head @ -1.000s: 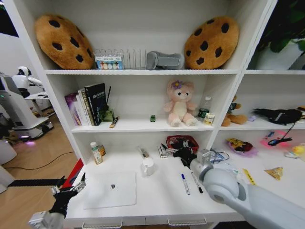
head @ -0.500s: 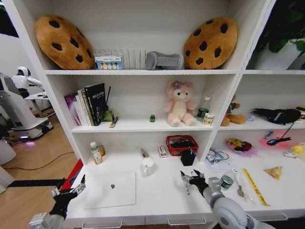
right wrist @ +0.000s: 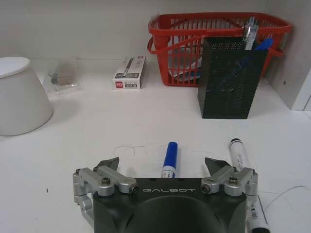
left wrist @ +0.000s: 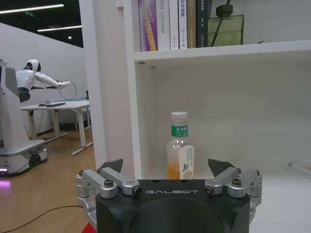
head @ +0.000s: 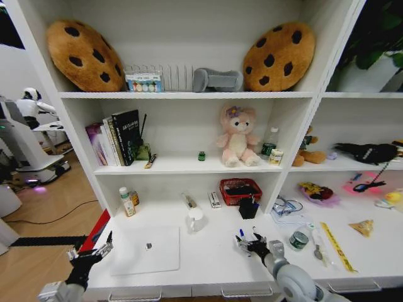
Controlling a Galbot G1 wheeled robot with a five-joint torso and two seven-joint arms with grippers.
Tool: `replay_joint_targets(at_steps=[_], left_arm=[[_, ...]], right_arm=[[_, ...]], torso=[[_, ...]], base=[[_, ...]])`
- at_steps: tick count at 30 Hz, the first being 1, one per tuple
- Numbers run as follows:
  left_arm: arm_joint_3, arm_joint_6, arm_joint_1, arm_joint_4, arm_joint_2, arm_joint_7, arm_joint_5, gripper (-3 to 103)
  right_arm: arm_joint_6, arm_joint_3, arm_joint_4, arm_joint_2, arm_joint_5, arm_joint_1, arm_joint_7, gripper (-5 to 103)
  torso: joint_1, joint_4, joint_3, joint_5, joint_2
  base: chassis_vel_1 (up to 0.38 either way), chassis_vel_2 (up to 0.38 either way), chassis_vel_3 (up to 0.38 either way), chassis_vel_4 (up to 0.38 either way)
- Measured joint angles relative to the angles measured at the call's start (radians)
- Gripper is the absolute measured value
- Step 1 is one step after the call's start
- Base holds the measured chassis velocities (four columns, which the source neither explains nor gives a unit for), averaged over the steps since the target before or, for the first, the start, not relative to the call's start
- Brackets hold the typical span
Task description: Organize the objects on the table.
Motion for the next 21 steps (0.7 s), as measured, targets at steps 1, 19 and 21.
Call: replay_joint_targets(at_steps=[1,19,21], left_arm=[[0.000,0.000,0.000,0.000,0.000,0.000,0.000,99],[0.002,0.001,0.001,0.008,0.000,-0.004,0.001,99],[0.003,0.001,0.001,0.008,-0.001,-0.004,0.002,99]], right_arm=[[0.000,0.000,0.000,0.000,0.000,0.000,0.000,100],[-0.023,-0.082,-0.047,0.008,0.079,0.103,0.046,67],[-0.025,-0.083,-0.048,0.007,0.081,0.104,0.047,64]], torso=[[0.000,0.0000,0.000,0.0000,0.000],[0.000,-0.0001,0.000,-0.0005,0.000],[0.000,-0.0001,0.000,-0.0006,0.000]], base=[[0.000,0.000,0.000,0.000],[0.000,0.000,0.000,0.000],[0.000,0.000,0.000,0.000]])
